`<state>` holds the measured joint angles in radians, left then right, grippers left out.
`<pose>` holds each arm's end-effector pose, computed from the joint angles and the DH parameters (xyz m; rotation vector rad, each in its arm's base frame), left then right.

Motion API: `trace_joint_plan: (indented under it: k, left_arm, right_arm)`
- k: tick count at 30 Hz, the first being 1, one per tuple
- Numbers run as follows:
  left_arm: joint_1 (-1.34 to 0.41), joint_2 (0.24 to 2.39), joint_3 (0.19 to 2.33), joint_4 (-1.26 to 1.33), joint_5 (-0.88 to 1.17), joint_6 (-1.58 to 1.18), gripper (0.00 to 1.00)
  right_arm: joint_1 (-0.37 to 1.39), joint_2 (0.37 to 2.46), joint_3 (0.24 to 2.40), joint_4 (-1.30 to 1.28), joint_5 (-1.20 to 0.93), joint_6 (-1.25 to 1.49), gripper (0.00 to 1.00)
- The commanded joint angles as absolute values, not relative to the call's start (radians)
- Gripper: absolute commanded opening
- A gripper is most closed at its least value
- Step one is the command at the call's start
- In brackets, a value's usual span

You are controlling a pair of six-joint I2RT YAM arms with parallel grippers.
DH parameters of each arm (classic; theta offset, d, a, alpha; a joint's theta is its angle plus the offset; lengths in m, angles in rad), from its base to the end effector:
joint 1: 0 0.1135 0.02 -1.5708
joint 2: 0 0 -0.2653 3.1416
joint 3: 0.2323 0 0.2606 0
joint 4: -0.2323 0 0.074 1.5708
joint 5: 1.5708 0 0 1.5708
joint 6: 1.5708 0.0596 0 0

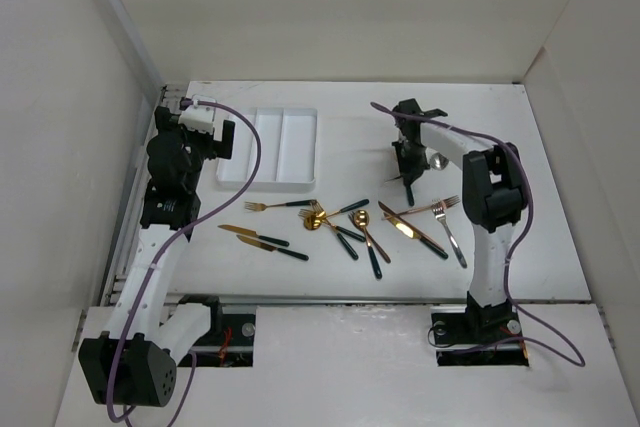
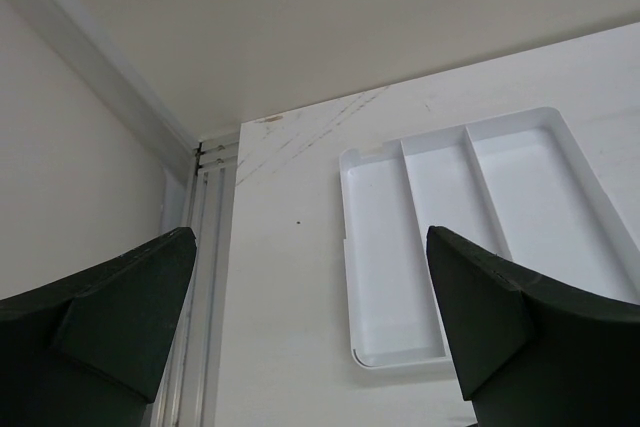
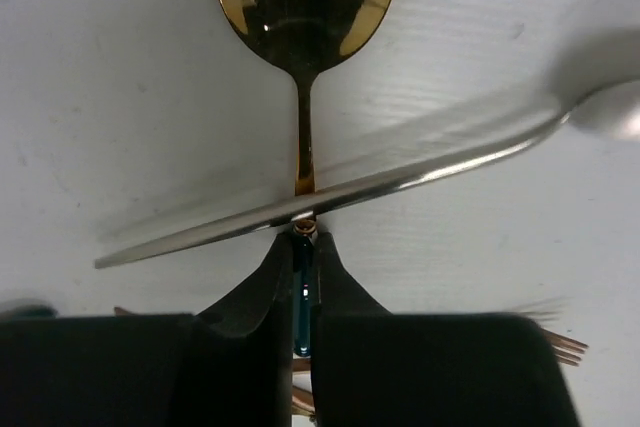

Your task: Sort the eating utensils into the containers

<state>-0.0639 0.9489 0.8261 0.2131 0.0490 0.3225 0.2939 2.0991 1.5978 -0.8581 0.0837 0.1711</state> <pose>0.2568 -0.0194 0.3696 0.3237 1.4472 0.1732 0.4158 0.1206 0.1429 -0.1660 2.9117 -0.0476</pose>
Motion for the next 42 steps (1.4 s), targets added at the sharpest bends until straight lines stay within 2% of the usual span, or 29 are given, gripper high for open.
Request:
trace_joint_plan:
  k: [1, 3, 4, 6, 10, 14, 18, 22, 24, 27, 28, 30, 32, 35, 42]
  left_arm:
    - [-0.066, 0.923, 0.822, 0.236, 0.072, 0.307, 1.0]
    - [-0.066, 0.923, 0.822, 0.236, 0.072, 0.307, 1.0]
    - [-0.066, 0.923, 0.822, 0.236, 0.072, 0.307, 1.0]
    - [-0.066, 0.923, 0.822, 0.236, 0.072, 0.307, 1.0]
    - [-0.066, 0.933, 0.831, 0.247, 0.072, 0.307, 1.0]
    - [-0.066, 0.942, 0.841, 0.247, 0.072, 0.307, 1.0]
    - [-0.066, 0.951, 0.841, 0.256, 0.072, 0.307, 1.0]
    - [-0.066, 0.96, 0.862, 0.247, 0.106, 0.293, 1.0]
    - [-0.066, 0.985, 0.879, 0.229, 0.162, 0.266, 1.0]
    - [-0.066, 1.034, 0.936, 0.151, 0.262, 0.172, 1.0]
    - [-0.077, 1.054, 0.98, 0.118, 0.359, 0.146, 1.0]
    - [-0.077, 1.104, 1.032, 0.023, 0.473, 0.098, 1.0]
    - [-0.101, 1.19, 1.109, -0.023, 0.636, 0.045, 0.96]
    - [-0.126, 1.276, 1.173, -0.08, 0.768, -0.004, 0.92]
    - [-0.156, 1.296, 1.197, -0.092, 0.873, 0.035, 0.91]
  right_arm:
    - [0.298, 2.151, 1.701, -0.9, 0.26, 0.198, 0.0]
    - [0.298, 2.16, 1.767, -0.966, 0.361, 0.198, 0.0]
    - [0.322, 2.169, 1.828, -0.985, 0.48, 0.198, 0.0]
    - [0.342, 2.169, 1.871, -0.997, 0.532, 0.161, 0.0]
    - [0.328, 2.141, 1.92, -0.96, 0.215, 0.147, 0.0]
    - [0.307, 2.164, 1.947, -0.948, -0.222, 0.101, 0.0]
    - [0.307, 2.155, 1.937, -0.871, -0.514, 0.089, 0.0]
    - [0.307, 2.086, 1.886, -0.691, -0.702, 0.194, 0.0]
    - [0.307, 2.016, 1.843, -0.479, -0.748, 0.375, 0.0]
    - [0.342, 1.909, 1.726, -0.164, -0.695, 0.637, 0.0]
    - [0.386, 1.89, 1.712, -0.126, -0.599, 0.672, 0.0]
    - [0.446, 1.878, 1.735, -0.091, -0.497, 0.701, 0.0]
    - [0.532, 1.893, 1.799, -0.08, -0.419, 0.712, 0.0]
    - [0.601, 1.937, 1.848, -0.069, -0.39, 0.736, 0.0]
    - [0.626, 1.965, 1.882, -0.008, -0.39, 0.792, 0.0]
